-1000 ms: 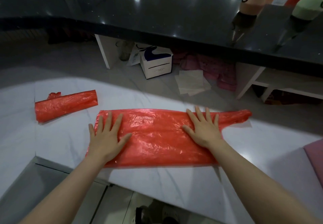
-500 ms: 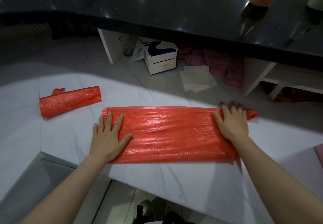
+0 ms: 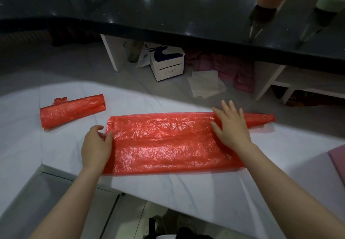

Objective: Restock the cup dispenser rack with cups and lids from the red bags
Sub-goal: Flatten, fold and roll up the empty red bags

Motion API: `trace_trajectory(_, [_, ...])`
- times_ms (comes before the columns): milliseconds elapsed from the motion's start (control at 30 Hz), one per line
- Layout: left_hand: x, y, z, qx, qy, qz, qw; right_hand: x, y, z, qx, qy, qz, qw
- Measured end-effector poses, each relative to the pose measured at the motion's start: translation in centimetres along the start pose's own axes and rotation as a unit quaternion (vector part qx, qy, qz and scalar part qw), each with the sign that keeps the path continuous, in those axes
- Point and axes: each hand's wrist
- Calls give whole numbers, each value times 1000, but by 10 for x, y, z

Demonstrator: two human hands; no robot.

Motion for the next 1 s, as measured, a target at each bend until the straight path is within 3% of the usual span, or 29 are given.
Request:
trace_trajectory(133, [-7, -2, 1, -20, 5, -54, 998, -5, -6, 9, -33, -16, 20, 999])
trace_trajectory(367, [-4, -3, -2, -24, 37, -12, 999, -11, -24, 30, -104, -45, 14, 993])
trace_trajectory(733, [-7, 2, -11, -59, 92, 64, 992, -14, -26, 31, -103, -43, 15, 994])
trace_trajectory(833, [-5, 4, -2, -65, 49, 48, 996, -15, -26, 30, -105, -37, 15, 994])
trace_trajectory(933, [3, 0, 12, -52, -84, -65, 993, -16, -29, 32, -112, -33, 14, 993])
trace_trajectory(1000, [9, -6, 21, -87, -176, -139, 971, -16, -30, 33, -117, -32, 14, 993])
Point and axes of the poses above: each hand's wrist, its own z-axis away from the middle knuckle, its own y-axis out of the back of the hand, x = y × z, and after that the axes turned 1 degree about x, right-handed
